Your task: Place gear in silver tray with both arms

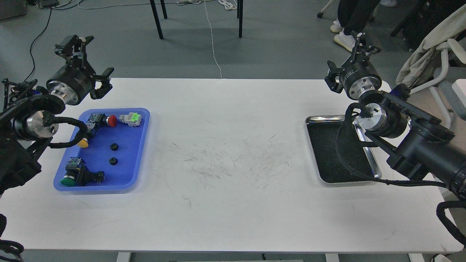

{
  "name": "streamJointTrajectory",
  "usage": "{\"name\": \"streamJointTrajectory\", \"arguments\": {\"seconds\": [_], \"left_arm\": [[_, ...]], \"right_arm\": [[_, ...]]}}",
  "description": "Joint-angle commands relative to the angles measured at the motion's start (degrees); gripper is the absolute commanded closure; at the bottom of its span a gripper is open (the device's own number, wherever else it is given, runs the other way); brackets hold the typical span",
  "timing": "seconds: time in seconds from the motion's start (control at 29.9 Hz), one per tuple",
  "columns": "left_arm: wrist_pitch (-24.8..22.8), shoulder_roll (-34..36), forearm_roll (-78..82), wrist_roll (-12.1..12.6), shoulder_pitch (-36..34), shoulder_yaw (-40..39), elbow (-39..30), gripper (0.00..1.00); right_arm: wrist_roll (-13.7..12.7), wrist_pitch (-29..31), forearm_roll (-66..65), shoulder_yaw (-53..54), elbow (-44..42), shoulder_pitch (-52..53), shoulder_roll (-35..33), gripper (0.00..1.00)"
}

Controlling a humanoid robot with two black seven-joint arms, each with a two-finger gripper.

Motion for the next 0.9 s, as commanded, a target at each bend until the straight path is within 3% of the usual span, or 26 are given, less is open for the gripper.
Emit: {"name": "streamJointTrajectory", "arguments": {"seconds": [0.0, 0.13, 0.87], "left_arm": [[-0.1, 0.4, 1.8, -2.0, 0.0, 0.0, -1.1, 0.01], [-0.8, 0.5, 2.9, -3.5, 0.1, -0.1, -1.0, 0.01], [-2.8, 0.0, 3.2, -3.1, 0.6, -0.5, -0.3, 0.01]], "right_arm": [[0.0, -0.3, 0.1, 0.0, 0.0, 0.0, -0.1, 0.01], [0.0, -0.3, 0.1, 0.0, 0.1, 0.0, -0.4, 0.01], [0.0, -0.3, 0.0, 0.1, -0.1, -0.2, 0.2, 0.01]]}}
